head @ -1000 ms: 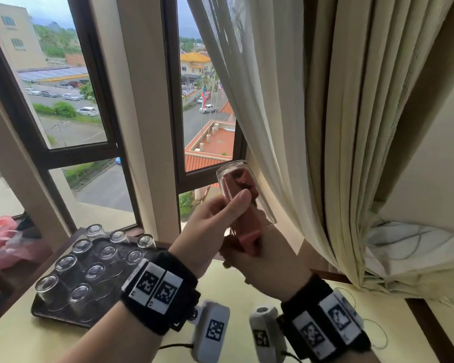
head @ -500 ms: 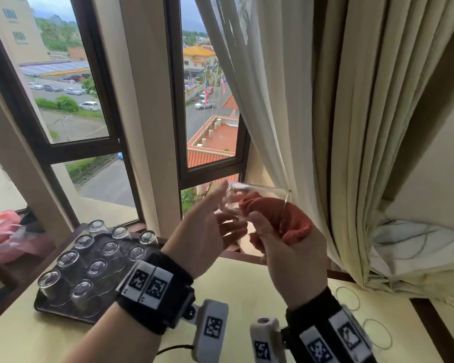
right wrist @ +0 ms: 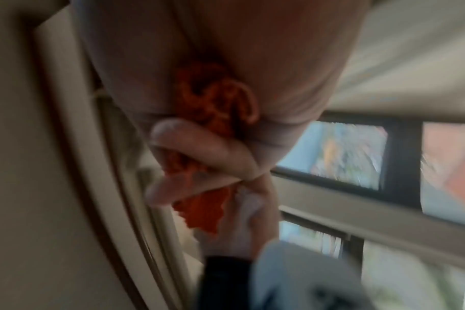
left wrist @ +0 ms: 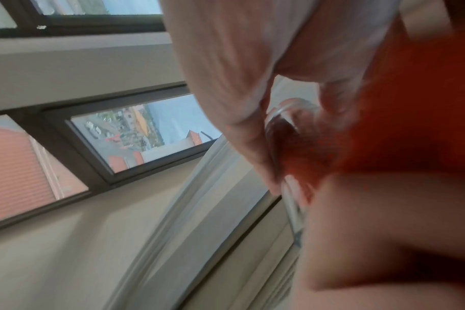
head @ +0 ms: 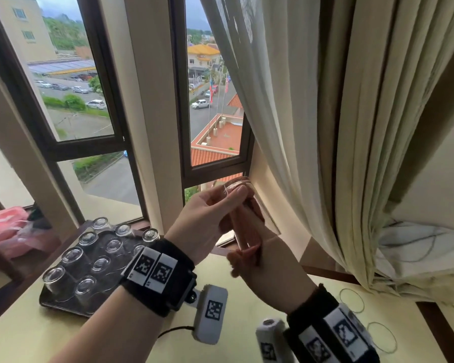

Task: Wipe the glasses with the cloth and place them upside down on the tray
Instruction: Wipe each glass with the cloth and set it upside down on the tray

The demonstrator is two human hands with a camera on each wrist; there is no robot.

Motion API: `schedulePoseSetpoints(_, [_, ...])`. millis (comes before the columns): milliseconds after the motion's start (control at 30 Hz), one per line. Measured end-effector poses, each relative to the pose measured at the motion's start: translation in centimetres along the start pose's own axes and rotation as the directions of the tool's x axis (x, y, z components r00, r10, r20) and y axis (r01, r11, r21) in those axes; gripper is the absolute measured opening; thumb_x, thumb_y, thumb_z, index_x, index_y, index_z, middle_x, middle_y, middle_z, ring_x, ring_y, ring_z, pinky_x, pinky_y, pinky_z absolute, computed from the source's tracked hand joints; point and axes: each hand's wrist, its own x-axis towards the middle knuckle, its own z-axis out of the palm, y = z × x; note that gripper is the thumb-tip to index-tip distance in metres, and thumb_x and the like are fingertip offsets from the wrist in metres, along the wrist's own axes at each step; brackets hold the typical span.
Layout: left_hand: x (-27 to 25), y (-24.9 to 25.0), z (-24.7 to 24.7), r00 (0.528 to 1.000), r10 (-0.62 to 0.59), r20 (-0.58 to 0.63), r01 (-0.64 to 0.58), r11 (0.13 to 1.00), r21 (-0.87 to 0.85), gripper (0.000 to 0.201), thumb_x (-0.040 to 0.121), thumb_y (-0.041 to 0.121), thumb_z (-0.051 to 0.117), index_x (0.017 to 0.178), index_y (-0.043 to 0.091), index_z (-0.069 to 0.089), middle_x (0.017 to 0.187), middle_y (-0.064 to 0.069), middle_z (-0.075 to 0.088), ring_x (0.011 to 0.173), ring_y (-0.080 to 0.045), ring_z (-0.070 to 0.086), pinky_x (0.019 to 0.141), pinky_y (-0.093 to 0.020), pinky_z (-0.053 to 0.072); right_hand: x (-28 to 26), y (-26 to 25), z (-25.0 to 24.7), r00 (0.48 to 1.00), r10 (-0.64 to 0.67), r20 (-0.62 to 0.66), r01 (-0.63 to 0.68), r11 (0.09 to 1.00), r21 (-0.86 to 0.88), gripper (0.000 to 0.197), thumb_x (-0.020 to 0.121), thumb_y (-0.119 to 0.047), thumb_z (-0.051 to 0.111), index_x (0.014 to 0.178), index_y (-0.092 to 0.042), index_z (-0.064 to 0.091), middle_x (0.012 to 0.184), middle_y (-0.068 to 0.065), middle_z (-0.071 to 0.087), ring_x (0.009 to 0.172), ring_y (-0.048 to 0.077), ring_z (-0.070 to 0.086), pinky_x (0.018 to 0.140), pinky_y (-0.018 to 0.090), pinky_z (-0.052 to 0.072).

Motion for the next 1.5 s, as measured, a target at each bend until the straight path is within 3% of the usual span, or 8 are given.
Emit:
schedulePoseSetpoints(233, [0.4, -0.7, -1.4, 0.983, 0.177, 0.052, -0.169, 0.978, -0.126, 0.064, 0.080, 0.036, 0.093, 0.129, 0.000, 0.072, 0.119, -0.025, 0.068, 0.102, -0.031, 0.072, 0.092, -0.042, 0.064, -1.8, -1.4, 0.0, 0.968, 0.099, 0.229, -0.247, 0.528, 0.812, 0.026, 0.077, -0.008, 0.081, 0.103, -0.012, 0.082, 0.068, 0.019, 0.071, 0.046, 0.023, 0.053, 0.038, 0.022, 0.033])
schedulePoseSetpoints(467, [0.1, -0.4, -0.4, 0.986, 0.162, -0.030, -0.162, 0.987, 0.017, 0.041, 0.082, 0.025, 0.076, 0.119, 0.006, 0.072, 0.095, -0.008, 0.077, 0.091, -0.020, 0.076, 0.081, -0.034, 0.065, -0.4, -1.1, -1.3, 0.960, -0.279, 0.028, 0.235, 0.746, -0.623, 0.015, 0.089, -0.010, 0.065, 0.101, -0.017, 0.070, 0.078, 0.006, 0.072, 0.066, 0.024, 0.070, 0.064, 0.037, 0.063])
schedulePoseSetpoints(767, [0.0, -1.5, -1.8, 0.981, 0.191, 0.036, -0.183, 0.969, -0.165, 0.073, 0.077, 0.041, 0.095, 0.131, 0.000, 0.069, 0.119, -0.025, 0.069, 0.104, -0.033, 0.071, 0.095, -0.046, 0.062, -1.7, -1.6, -0.2, 0.938, 0.038, 0.346, -0.332, 0.395, 0.857, 0.047, 0.061, -0.004, 0.087, 0.107, 0.000, 0.077, 0.072, 0.041, 0.055, 0.052, 0.028, 0.054, 0.038, 0.021, 0.037])
schedulePoseSetpoints(900, [0.3, -0.8, -2.1, 0.978, 0.203, -0.036, -0.206, 0.972, -0.117, 0.052, 0.089, 0.036, 0.082, 0.127, 0.003, 0.068, 0.105, -0.014, 0.072, 0.099, -0.029, 0.071, 0.087, -0.040, 0.064, -0.2, -1.3, -2.2, 0.997, -0.040, 0.064, 0.030, 0.989, 0.142, 0.022, 0.091, -0.009, 0.056, 0.098, -0.006, 0.077, 0.082, 0.016, 0.073, 0.060, 0.022, 0.066, 0.055, 0.034, 0.057])
schedulePoseSetpoints(1033, [0.0, -0.7, -1.1, 0.982, 0.185, -0.039, -0.187, 0.982, -0.035, 0.060, 0.074, 0.042, 0.094, 0.119, 0.007, 0.074, 0.101, -0.012, 0.075, 0.098, -0.026, 0.073, 0.082, -0.038, 0.065, -0.5, -1.6, -0.7, 0.949, -0.299, 0.095, 0.299, 0.771, -0.562, 0.021, 0.094, -0.014, 0.053, 0.090, -0.017, 0.073, 0.079, 0.005, 0.071, 0.063, 0.023, 0.064, 0.062, 0.024, 0.042])
schedulePoseSetpoints(1133, [-0.6, -0.8, -1.0, 0.979, 0.196, 0.057, -0.190, 0.977, -0.100, 0.063, 0.068, 0.045, 0.099, 0.116, 0.010, 0.079, 0.107, -0.016, 0.075, 0.098, -0.027, 0.075, 0.084, -0.039, 0.065, -0.7, -1.9, -1.2, 0.984, -0.127, 0.122, 0.096, 0.968, 0.234, 0.014, 0.094, -0.012, 0.068, 0.104, -0.022, 0.073, 0.071, 0.001, 0.073, 0.052, 0.017, 0.063, 0.048, 0.027, 0.047])
schedulePoseSetpoints(1333, [-0.3, -0.5, -1.7, 0.980, 0.193, 0.046, -0.182, 0.968, -0.173, 0.069, 0.073, 0.034, 0.099, 0.130, 0.008, 0.071, 0.132, -0.025, 0.068, 0.116, -0.035, 0.071, 0.096, -0.043, 0.062, -0.8, -4.1, -1.3, 0.977, 0.085, 0.196, -0.208, 0.190, 0.959, 0.054, 0.089, -0.040, 0.075, 0.134, -0.013, 0.067, 0.084, 0.016, 0.071, 0.036, 0.008, 0.051, 0.031, 0.014, 0.032])
schedulePoseSetpoints(1500, [-0.4, -2.2, -2.1, 0.998, 0.051, 0.034, -0.046, 0.992, -0.115, 0.056, 0.094, 0.022, 0.070, 0.147, 0.012, 0.058, 0.139, -0.023, 0.066, 0.127, -0.035, 0.067, 0.110, -0.050, 0.055, -0.2, -3.2, -1.8, 0.943, 0.221, -0.250, -0.019, 0.785, 0.619, 0.011, 0.094, -0.028, 0.078, 0.104, -0.024, 0.080, 0.077, 0.001, 0.079, 0.052, 0.011, 0.065, 0.046, 0.026, 0.048])
